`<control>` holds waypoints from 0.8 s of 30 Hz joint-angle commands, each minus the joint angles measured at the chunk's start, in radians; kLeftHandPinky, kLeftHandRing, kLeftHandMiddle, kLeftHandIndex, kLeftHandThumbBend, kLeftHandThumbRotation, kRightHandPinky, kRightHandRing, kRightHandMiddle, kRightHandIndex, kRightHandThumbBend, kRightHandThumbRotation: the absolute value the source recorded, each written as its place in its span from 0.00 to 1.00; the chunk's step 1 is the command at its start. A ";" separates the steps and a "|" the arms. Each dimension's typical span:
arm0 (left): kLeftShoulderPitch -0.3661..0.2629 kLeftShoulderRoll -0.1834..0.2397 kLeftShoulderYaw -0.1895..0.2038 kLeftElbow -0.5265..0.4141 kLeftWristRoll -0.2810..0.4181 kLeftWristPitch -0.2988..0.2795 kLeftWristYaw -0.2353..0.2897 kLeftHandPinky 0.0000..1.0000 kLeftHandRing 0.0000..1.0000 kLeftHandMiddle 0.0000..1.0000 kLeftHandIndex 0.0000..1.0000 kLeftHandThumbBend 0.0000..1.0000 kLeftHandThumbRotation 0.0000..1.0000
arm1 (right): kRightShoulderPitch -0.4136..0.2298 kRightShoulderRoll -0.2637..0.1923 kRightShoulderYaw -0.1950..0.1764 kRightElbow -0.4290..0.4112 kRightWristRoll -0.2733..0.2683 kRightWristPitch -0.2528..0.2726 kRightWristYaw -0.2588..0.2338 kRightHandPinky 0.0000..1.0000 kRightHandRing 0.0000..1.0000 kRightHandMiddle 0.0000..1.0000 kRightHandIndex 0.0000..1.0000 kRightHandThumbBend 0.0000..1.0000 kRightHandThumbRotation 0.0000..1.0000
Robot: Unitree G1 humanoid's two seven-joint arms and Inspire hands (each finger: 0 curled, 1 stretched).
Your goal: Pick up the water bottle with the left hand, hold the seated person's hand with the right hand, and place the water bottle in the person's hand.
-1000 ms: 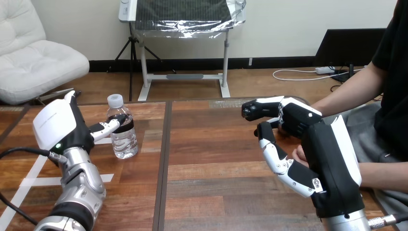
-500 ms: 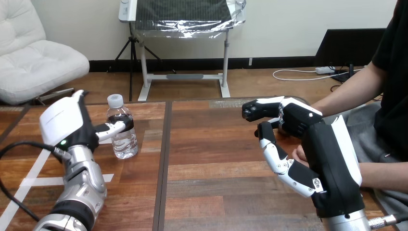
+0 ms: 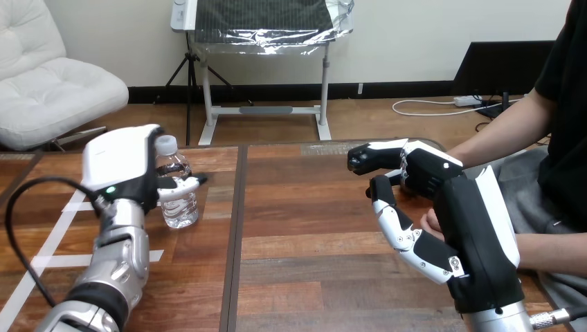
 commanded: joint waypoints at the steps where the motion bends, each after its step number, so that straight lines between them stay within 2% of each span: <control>1: -0.100 0.033 -0.040 -0.023 0.039 -0.016 0.004 0.86 0.85 0.86 0.79 0.67 0.70 | -0.055 -0.007 -0.010 -0.010 -0.004 -0.011 -0.004 0.47 0.64 0.68 0.59 0.18 0.00; 7: -0.114 0.026 -0.056 -0.019 0.060 -0.003 0.008 0.88 0.87 0.87 0.80 0.65 0.74 | -0.055 -0.006 -0.008 -0.008 0.001 -0.011 -0.002 0.48 0.64 0.68 0.59 0.18 0.00; 24: -0.129 0.008 -0.075 -0.018 0.060 0.010 0.019 0.87 0.87 0.87 0.82 0.63 0.79 | -0.057 -0.003 -0.008 -0.003 -0.021 -0.011 -0.009 0.48 0.64 0.68 0.59 0.17 0.00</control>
